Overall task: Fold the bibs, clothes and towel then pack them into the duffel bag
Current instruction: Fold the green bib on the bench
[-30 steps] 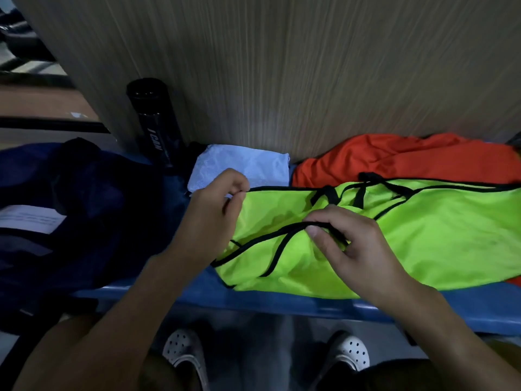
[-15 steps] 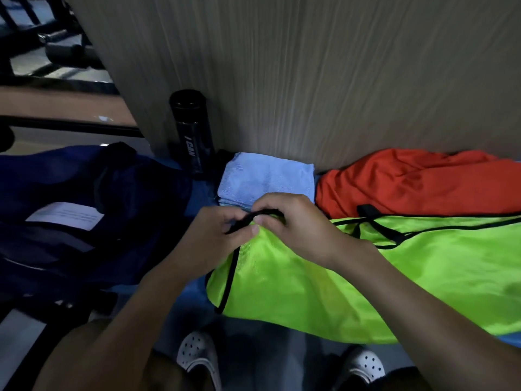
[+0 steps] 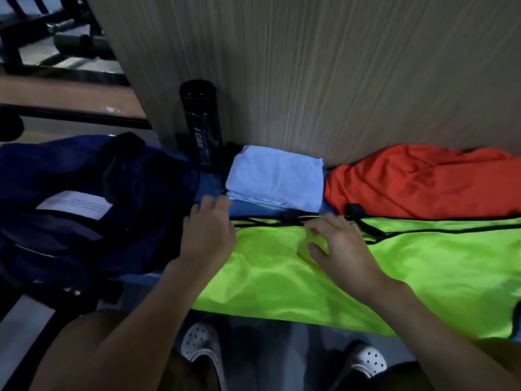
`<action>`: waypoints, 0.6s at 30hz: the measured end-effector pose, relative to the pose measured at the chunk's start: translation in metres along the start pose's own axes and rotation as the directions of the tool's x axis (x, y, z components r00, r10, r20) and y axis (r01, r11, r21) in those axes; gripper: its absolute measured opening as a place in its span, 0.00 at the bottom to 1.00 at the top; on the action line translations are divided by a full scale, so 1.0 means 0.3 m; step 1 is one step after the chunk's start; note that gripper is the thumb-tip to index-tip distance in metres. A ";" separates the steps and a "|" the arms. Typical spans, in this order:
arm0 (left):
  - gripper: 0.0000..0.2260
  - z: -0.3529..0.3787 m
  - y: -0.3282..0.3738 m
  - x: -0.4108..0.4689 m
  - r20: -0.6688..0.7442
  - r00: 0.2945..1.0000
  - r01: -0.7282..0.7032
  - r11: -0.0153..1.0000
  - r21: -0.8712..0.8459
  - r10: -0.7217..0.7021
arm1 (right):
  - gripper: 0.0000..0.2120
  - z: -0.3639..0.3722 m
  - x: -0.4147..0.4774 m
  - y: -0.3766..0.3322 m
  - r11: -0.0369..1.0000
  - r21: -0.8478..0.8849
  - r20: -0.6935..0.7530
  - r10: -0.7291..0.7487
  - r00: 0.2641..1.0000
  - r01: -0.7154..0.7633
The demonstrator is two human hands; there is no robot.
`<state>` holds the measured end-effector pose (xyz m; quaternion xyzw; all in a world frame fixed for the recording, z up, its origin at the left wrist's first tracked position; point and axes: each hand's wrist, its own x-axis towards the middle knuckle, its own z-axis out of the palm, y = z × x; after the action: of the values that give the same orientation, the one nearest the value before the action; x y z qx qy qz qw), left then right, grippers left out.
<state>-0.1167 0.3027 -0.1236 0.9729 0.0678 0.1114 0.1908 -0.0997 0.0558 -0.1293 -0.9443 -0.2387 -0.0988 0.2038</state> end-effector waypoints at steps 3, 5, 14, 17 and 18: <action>0.09 0.030 0.073 -0.042 -0.028 0.955 -0.295 0.956 -0.002 0.294 | 0.16 0.005 -0.011 0.010 0.996 -0.094 0.017 0.014 1.000 -0.012; 0.09 0.066 0.105 -0.078 0.089 0.922 -0.376 0.926 -0.027 0.377 | 0.18 0.004 -0.014 0.020 0.980 -0.193 0.001 0.037 0.999 -0.037; 0.26 0.141 0.087 -0.106 0.369 0.916 -0.210 0.972 0.105 0.158 | 0.07 0.007 0.056 0.083 0.898 -0.426 -0.144 0.049 0.988 -0.107; 0.35 0.131 0.095 -0.106 0.368 0.920 -0.201 0.967 0.156 0.132 | 0.06 -0.011 0.069 0.072 0.897 -0.413 -0.236 0.061 0.970 -0.157; 0.33 0.119 0.099 -0.104 0.314 0.934 -0.234 0.957 0.169 0.173 | 0.06 -0.013 0.059 0.065 0.907 -0.395 -0.231 0.056 0.971 -0.146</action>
<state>-0.1355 0.2571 -0.1504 0.9947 -0.0521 -0.0238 0.0858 -0.0752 0.0456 -0.1273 -0.9609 -0.1399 -0.2368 0.0312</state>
